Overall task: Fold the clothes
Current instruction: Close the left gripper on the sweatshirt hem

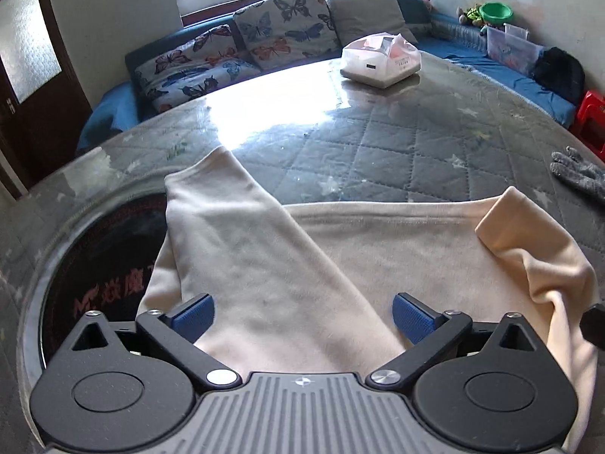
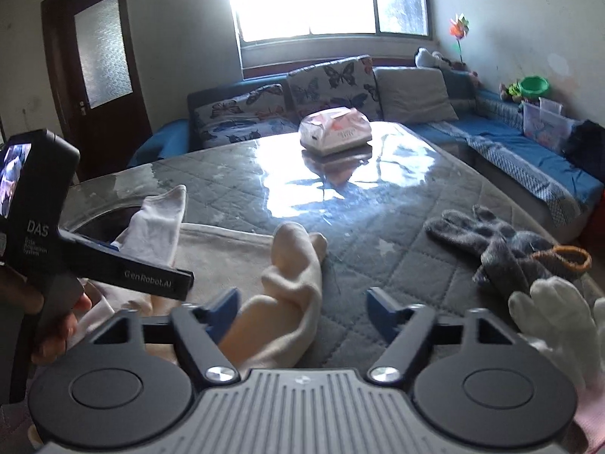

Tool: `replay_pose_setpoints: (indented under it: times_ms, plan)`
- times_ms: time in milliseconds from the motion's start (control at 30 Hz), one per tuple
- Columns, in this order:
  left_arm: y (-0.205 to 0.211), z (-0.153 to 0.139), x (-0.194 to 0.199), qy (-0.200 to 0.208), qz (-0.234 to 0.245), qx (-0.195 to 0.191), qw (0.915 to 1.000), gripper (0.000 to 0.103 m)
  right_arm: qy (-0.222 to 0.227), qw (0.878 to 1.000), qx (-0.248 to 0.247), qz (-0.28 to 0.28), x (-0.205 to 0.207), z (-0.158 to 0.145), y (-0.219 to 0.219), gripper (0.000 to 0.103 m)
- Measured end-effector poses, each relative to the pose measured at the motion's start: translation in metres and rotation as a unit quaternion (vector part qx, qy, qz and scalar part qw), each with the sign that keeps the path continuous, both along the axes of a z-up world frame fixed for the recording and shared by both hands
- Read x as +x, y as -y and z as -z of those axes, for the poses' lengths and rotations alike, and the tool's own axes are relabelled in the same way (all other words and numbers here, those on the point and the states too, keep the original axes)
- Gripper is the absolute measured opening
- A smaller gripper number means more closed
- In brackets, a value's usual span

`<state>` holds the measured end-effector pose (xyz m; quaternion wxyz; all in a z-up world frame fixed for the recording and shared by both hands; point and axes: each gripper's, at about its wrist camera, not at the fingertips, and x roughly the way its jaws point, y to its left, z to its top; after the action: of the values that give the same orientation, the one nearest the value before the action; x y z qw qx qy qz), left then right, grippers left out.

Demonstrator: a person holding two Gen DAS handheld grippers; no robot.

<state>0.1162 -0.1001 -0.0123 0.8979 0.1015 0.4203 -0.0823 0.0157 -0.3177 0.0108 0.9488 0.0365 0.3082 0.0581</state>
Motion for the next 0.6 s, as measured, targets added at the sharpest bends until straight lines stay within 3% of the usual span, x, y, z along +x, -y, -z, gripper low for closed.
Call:
replay_pose_setpoints:
  times_ms: [100,167,333,600]
  plan:
    - [-0.004,-0.004,-0.008,0.009,0.011,-0.004,0.9999,0.075,0.005,1.000,0.002,-0.006,-0.001,-0.002,-0.006,0.095]
    - [-0.008,-0.006,-0.014,0.014,0.015,-0.007,0.9998,0.054,0.006,1.000,0.002,-0.014,-0.003,-0.002,-0.011,0.100]
    - [-0.022,-0.013,-0.030,0.023,0.011,-0.022,0.9994,0.022,0.010,0.999,-0.005,-0.039,-0.009,-0.003,-0.026,0.103]
    - [-0.058,-0.031,-0.064,0.057,-0.013,-0.048,0.9971,0.005,0.014,0.995,-0.031,-0.094,-0.015,0.002,-0.059,0.103]
